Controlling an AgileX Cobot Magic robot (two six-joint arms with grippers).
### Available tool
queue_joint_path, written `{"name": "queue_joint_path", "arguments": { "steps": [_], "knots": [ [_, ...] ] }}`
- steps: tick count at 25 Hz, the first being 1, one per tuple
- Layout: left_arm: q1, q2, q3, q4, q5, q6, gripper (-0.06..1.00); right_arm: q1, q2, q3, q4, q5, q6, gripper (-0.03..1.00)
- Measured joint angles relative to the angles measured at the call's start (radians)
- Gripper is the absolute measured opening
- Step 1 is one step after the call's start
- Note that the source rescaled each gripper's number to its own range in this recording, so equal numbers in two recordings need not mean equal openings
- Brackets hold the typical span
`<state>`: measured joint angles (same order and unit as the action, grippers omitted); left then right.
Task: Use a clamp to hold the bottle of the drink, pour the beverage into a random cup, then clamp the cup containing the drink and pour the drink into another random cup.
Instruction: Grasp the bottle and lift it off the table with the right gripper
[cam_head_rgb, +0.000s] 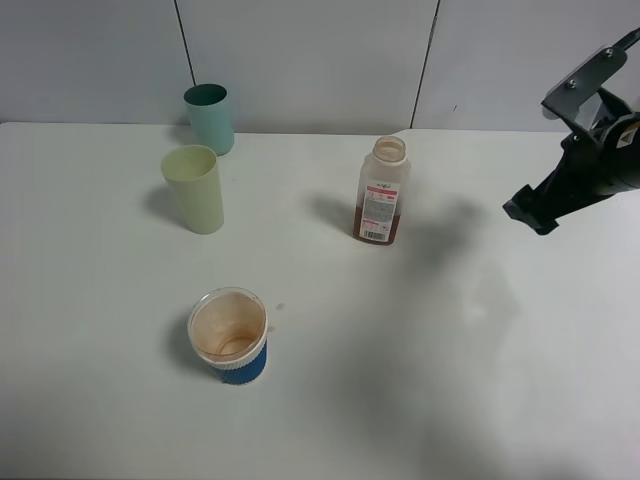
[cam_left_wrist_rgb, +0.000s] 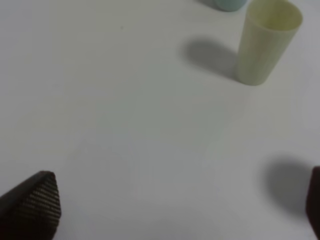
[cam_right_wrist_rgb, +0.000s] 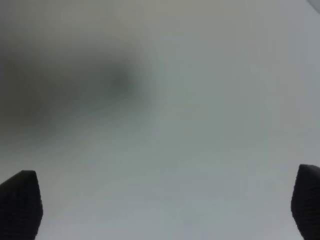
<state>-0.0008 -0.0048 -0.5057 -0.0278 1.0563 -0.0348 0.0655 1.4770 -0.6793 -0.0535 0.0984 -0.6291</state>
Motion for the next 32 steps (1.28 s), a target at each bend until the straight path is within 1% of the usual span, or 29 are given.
{"name": "queue_joint_path", "arguments": {
  "steps": [10,13,17,20,24,28,32],
  "knots": [
    [0.0,0.0,0.0,0.0,0.0,-0.001,0.98,0.009,0.09,0.0,-0.066,-0.098,-0.004,1.0],
    [0.0,0.0,0.0,0.0,0.0,-0.001,0.98,0.013,0.106,0.0,-0.067,-0.118,-0.004,1.0],
    [0.0,0.0,0.0,0.0,0.0,-0.001,0.98,0.036,0.12,0.0,-0.069,-0.17,0.008,1.0],
    [0.0,0.0,0.0,0.0,0.0,0.0,0.98,0.056,0.139,0.0,-0.077,-0.2,0.047,1.0],
    [0.0,0.0,0.0,0.0,0.0,0.0,0.98,0.077,0.165,0.0,-0.134,-0.211,0.115,1.0],
    [0.0,0.0,0.0,0.0,0.0,0.0,0.98,0.092,0.181,0.0,-0.205,-0.227,0.21,1.0],
    [0.0,0.0,0.0,0.0,0.0,-0.001,0.98,0.107,0.188,0.0,-0.278,-0.257,0.338,1.0]
  ]
}}
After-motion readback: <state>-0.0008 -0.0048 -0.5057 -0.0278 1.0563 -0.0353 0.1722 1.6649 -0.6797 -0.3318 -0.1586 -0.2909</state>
